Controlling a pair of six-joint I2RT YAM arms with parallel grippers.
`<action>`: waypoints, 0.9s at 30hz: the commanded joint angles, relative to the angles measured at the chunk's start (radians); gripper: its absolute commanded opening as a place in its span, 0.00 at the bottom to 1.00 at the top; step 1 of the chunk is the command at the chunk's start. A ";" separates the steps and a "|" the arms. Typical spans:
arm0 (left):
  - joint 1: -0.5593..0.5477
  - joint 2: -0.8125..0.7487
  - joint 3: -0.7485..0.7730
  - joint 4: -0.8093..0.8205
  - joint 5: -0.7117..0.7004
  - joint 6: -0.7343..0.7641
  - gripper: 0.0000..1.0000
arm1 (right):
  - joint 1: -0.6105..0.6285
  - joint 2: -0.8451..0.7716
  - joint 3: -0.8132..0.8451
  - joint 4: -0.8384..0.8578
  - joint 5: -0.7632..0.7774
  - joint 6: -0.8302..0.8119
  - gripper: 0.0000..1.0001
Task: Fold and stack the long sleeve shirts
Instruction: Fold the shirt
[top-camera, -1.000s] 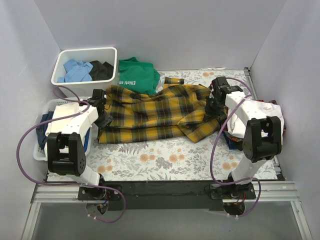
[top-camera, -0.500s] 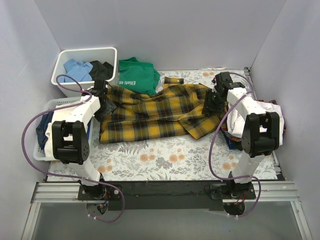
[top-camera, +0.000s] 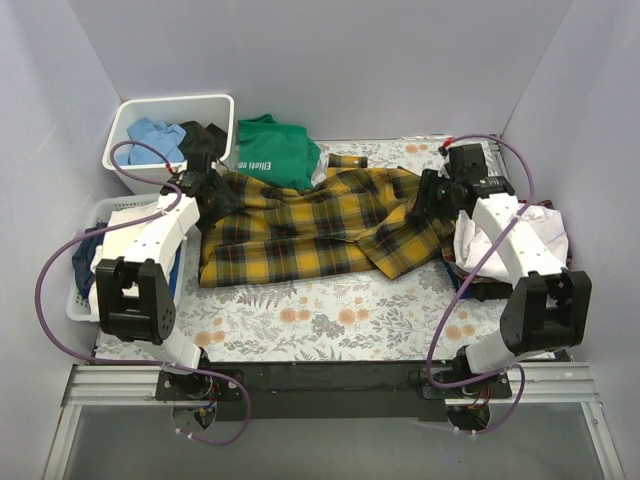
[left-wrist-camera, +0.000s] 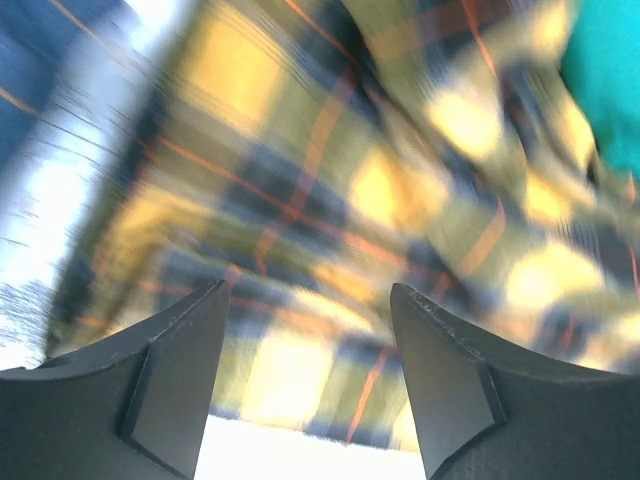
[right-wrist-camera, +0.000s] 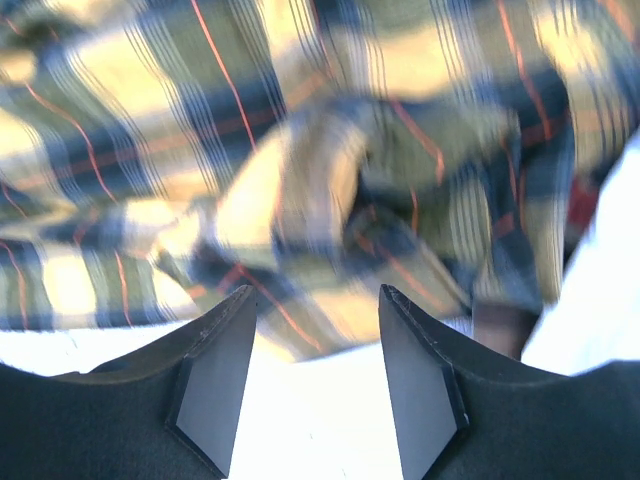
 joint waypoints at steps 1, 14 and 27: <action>-0.094 -0.106 -0.080 0.051 0.104 0.039 0.65 | -0.002 -0.114 -0.119 0.003 0.017 -0.023 0.60; -0.199 -0.043 -0.236 0.025 0.078 -0.079 0.65 | 0.077 -0.075 -0.265 -0.082 -0.024 -0.077 0.57; -0.199 0.142 -0.168 -0.010 0.009 -0.131 0.65 | 0.191 0.171 -0.214 -0.037 0.038 -0.028 0.56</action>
